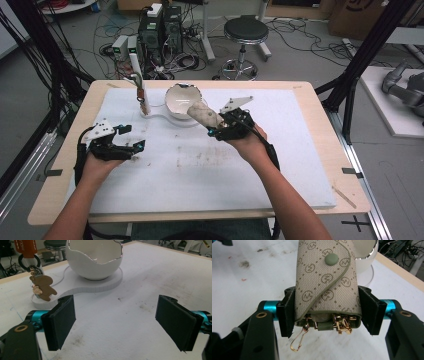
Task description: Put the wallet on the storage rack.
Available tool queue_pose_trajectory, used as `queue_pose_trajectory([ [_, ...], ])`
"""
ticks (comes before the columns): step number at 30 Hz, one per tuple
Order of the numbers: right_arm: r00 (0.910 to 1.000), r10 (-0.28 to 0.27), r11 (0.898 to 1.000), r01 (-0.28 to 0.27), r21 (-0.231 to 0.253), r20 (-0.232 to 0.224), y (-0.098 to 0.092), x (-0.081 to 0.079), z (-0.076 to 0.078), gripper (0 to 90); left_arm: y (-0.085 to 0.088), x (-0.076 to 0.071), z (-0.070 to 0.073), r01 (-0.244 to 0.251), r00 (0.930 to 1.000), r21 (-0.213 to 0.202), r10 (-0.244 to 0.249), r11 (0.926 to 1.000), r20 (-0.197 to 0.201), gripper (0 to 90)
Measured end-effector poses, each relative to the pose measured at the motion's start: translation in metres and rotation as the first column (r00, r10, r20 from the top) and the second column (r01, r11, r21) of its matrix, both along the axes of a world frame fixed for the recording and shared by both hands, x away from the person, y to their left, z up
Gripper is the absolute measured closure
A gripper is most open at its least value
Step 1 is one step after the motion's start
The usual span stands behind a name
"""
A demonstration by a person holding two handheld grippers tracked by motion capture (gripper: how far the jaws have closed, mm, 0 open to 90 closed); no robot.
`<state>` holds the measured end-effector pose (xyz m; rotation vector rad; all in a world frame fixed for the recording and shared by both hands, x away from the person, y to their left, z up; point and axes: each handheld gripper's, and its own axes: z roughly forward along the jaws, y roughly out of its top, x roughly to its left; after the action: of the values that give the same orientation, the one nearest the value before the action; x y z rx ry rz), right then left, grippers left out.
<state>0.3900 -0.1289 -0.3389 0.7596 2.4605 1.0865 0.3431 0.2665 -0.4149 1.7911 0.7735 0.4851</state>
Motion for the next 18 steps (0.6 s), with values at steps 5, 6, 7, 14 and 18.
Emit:
queue_pose_trajectory([
  [5,1.0,0.003,1.0,-0.003,-0.004,-0.003,0.012,0.013,0.003,38.1,0.002,0.0,0.0,-0.007,1.0,0.002,0.007,1.0,0.0,16.3],
  [6,1.0,0.005,1.0,-0.005,-0.01,-0.004,0.014,0.017,0.004,38.1,0.002,0.0,0.0,-0.007,1.0,0.002,0.007,1.0,0.001,16.3],
  [7,1.0,0.004,1.0,-0.004,-0.014,-0.007,0.016,0.019,0.005,38.1,0.003,-0.001,0.0,-0.008,1.0,0.004,0.008,1.0,0.002,16.3],
  [14,1.0,-0.003,0.999,0.003,-0.039,0.001,0.028,0.039,0.015,38.1,0.004,-0.002,0.001,-0.01,0.9999,0.001,0.01,1.0,0.004,16.3],
  [18,0.9999,-0.016,0.998,0.016,-0.061,-0.004,0.034,0.053,0.023,38.1,0.004,-0.002,0.001,-0.01,0.9999,0.009,0.01,0.9999,0.005,16.3],
])
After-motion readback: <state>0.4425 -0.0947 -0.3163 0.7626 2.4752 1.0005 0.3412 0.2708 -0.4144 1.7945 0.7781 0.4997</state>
